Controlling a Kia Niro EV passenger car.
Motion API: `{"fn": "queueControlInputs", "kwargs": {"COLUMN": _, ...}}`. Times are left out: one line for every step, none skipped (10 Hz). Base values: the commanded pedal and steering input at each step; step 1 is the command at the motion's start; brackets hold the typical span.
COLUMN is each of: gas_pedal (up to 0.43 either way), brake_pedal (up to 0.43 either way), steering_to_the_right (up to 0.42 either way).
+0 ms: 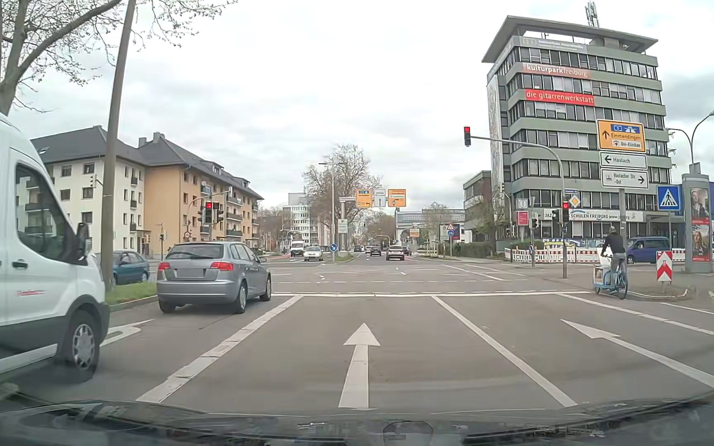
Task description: Follow the waypoints while adhering to traffic rules and regulations
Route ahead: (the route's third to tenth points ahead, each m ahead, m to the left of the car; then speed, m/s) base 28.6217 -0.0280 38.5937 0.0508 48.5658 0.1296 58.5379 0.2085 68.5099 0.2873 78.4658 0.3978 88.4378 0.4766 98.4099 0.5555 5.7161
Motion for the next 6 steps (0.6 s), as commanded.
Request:
{"fn": "queueControlInputs", "kwargs": {"gas_pedal": 0.000, "brake_pedal": 0.220, "steering_to_the_right": 0.000}}
{"fn": "queueControlInputs", "kwargs": {"gas_pedal": 0.000, "brake_pedal": 0.213, "steering_to_the_right": -0.001}}
{"fn": "queueControlInputs", "kwargs": {"gas_pedal": 0.000, "brake_pedal": 0.207, "steering_to_the_right": -0.001}}
{"fn": "queueControlInputs", "kwargs": {"gas_pedal": 0.000, "brake_pedal": 0.207, "steering_to_the_right": -0.002}}
{"fn": "queueControlInputs", "kwargs": {"gas_pedal": 0.000, "brake_pedal": 0.201, "steering_to_the_right": -0.002}}
{"fn": "queueControlInputs", "kwargs": {"gas_pedal": 0.000, "brake_pedal": 0.201, "steering_to_the_right": -0.002}}
